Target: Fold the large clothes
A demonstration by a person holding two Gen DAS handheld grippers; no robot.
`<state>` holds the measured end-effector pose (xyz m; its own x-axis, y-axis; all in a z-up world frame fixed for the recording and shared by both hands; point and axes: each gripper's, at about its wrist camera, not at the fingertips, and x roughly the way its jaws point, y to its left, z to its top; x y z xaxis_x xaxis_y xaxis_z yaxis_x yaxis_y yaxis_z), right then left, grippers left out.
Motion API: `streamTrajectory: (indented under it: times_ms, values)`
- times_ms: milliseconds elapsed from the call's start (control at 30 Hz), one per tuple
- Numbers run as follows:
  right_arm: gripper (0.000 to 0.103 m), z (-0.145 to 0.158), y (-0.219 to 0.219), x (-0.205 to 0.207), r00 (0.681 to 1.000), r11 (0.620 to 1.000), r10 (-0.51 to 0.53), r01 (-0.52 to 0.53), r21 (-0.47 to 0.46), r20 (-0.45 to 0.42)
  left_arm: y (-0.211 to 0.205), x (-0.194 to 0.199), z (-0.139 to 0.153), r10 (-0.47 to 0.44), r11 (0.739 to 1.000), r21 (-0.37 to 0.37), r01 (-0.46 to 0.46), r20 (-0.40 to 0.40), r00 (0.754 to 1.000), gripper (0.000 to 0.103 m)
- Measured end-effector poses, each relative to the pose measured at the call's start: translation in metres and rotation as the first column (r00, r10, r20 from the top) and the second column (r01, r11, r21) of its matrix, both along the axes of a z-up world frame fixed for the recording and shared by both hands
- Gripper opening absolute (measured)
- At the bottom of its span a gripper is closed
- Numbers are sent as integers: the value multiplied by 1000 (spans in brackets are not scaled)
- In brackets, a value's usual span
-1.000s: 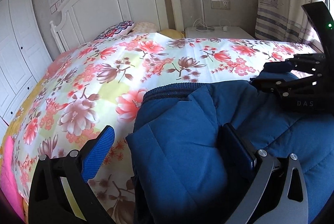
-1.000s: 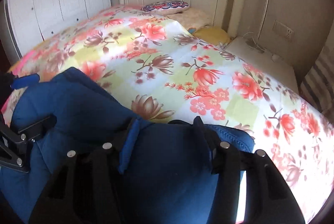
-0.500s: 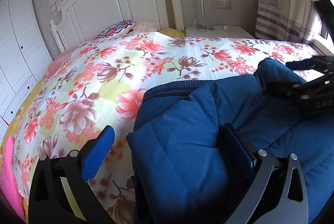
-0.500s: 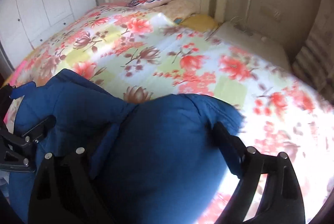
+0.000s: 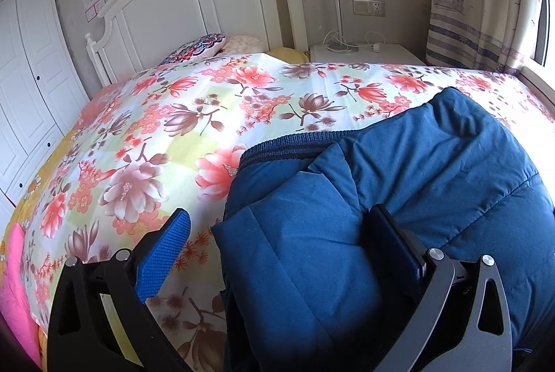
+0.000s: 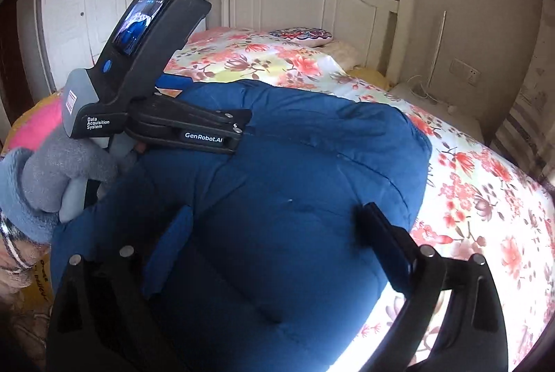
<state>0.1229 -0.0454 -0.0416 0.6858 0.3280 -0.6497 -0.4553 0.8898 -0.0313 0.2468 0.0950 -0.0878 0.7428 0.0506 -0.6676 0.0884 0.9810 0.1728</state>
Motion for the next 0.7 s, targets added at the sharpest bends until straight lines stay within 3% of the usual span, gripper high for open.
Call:
streamTrajectory:
  times_ms: [100, 300, 400, 467, 500, 567, 633, 700]
  values:
    - [96, 13, -4, -20, 1000, 1000, 2, -1, 21, -22, 6, -11, 9, -17, 1000, -2, 17, -1, 1000, 99]
    - [100, 15, -55, -59, 995, 977, -41, 58, 204, -91, 51, -71, 25, -63, 980, -190, 55, -37, 997, 99]
    - [100, 2, -70, -64, 984, 964, -55, 98, 249, -172, 66, -101, 12, -99, 970, -233, 75, -96, 990, 99]
    - [100, -9, -76, -66, 970, 935, -22, 105, 340, -241, 74, -115, -4, -122, 961, -265, 84, -132, 984, 99]
    - [100, -15, -78, -65, 963, 919, -2, 109, 380, -270, 81, -121, -13, -128, 948, -310, 77, -147, 981, 99]
    - [100, -25, -77, -62, 946, 892, 27, 122, 435, -322, 98, -122, -27, -139, 890, -453, 48, -171, 975, 99]
    - [100, -30, -74, -59, 934, 872, 52, 130, 473, -352, 107, -117, -35, -151, 842, -539, 10, -218, 964, 99]
    - [101, -31, -69, -60, 929, 868, 57, 135, 479, -365, 110, -112, -35, -173, 811, -584, 0, -240, 955, 98]
